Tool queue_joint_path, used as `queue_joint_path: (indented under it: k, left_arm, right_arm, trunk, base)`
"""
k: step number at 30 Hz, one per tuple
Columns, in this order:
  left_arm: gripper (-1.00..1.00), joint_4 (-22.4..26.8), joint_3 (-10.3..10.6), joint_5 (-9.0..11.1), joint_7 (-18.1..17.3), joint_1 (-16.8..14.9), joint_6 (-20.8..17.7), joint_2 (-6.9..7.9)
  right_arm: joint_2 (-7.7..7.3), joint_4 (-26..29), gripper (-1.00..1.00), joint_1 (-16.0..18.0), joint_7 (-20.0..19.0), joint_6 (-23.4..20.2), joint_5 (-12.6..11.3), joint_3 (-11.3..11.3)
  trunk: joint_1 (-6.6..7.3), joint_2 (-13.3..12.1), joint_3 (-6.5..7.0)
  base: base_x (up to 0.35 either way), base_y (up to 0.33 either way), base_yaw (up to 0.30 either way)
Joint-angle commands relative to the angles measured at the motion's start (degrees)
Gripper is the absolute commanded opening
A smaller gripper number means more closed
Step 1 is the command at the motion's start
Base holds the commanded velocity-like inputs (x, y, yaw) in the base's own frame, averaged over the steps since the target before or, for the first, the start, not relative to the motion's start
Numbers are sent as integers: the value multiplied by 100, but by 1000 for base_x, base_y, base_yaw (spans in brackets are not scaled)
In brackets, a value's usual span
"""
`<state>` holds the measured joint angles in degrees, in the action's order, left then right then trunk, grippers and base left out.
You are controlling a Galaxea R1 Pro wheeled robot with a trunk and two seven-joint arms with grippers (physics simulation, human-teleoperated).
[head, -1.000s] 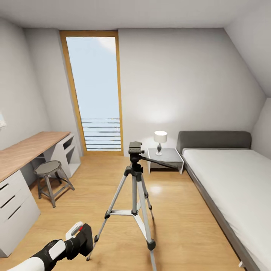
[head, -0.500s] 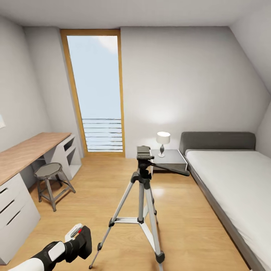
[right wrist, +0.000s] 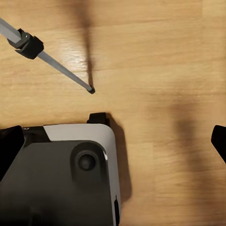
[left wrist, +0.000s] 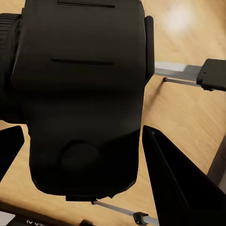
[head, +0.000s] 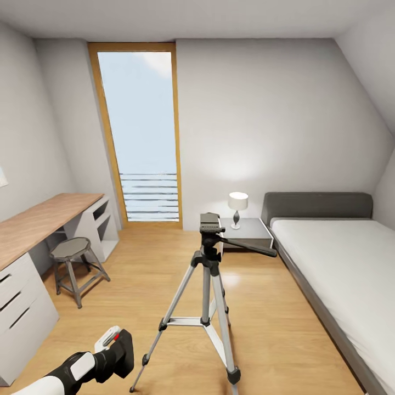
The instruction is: Attach the digital camera to the camera tripod in the bedroom.
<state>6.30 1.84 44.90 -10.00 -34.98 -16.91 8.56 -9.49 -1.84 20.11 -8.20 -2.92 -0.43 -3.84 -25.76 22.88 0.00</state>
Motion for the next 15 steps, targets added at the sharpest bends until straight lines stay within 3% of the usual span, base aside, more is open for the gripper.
queue_joint_path:
  k: [1, 7, 15]
  left_arm:
    - [-100, 1, 16, 31, -10, -1, -23, 1]
    - [-100, -135, 18, 15, -3, 0, -19, -10]
    - [-100, -166, 18, -226, -2, 0, -18, -10]
  right_arm:
    - [0, -9, 100, 6, -19, -9, -4, -38]
    - [-14, -9, 100, 6, -23, -1, -1, -38]
    - [-18, -9, 100, 7, -24, 4, -1, -38]
  trunk:
    - [-2, 4, -2]
    - [-2, 4, -36]
    - [-2, 4, -107]
  base:
    - [0, 0, 0]
    - [0, 0, 0]
    - [0, 0, 0]
